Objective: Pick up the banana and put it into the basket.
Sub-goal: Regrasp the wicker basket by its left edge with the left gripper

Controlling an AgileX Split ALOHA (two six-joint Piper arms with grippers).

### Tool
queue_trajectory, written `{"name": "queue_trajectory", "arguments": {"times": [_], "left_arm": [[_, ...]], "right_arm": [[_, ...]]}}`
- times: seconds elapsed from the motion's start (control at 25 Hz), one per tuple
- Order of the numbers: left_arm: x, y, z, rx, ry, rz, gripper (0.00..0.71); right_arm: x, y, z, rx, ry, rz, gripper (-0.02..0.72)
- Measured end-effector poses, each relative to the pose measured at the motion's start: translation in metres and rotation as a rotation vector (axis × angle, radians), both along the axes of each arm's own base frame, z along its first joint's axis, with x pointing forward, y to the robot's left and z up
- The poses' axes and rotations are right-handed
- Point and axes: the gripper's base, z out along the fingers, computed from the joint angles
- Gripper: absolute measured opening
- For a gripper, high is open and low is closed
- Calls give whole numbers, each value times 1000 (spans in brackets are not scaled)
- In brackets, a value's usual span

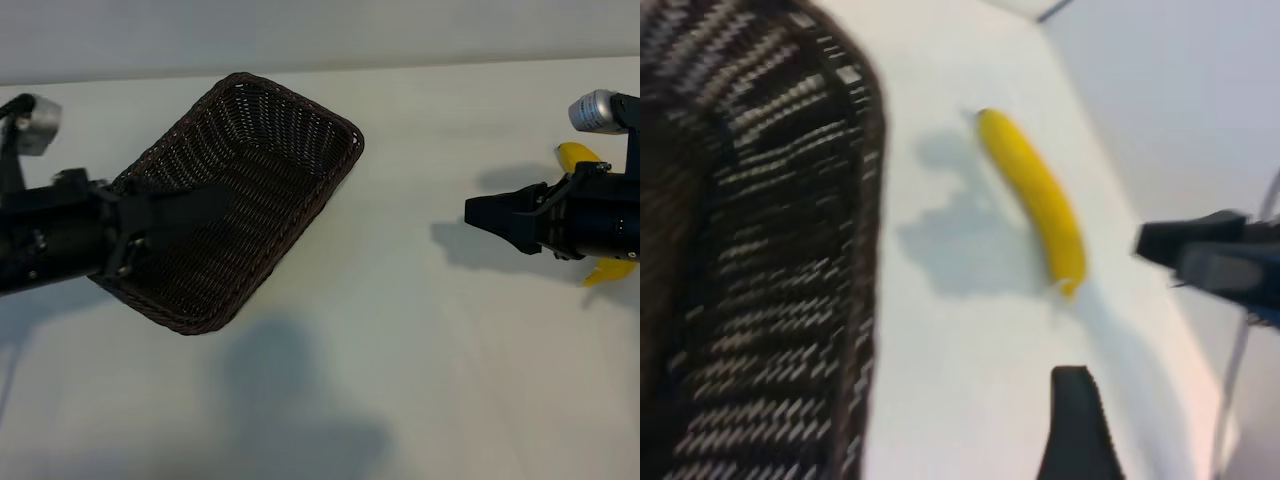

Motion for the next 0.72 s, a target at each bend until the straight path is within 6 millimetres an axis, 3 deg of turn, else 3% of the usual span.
{"name": "queue_trajectory", "arguments": {"times": [0.24, 0.72], "left_arm": [[-19, 12, 11, 96, 57, 117, 506], [-27, 27, -1, 238, 222, 228, 506]], "right_arm": [[-1, 1, 1, 16, -1, 15, 444], [-1, 2, 1, 20, -1, 19, 444]]}}
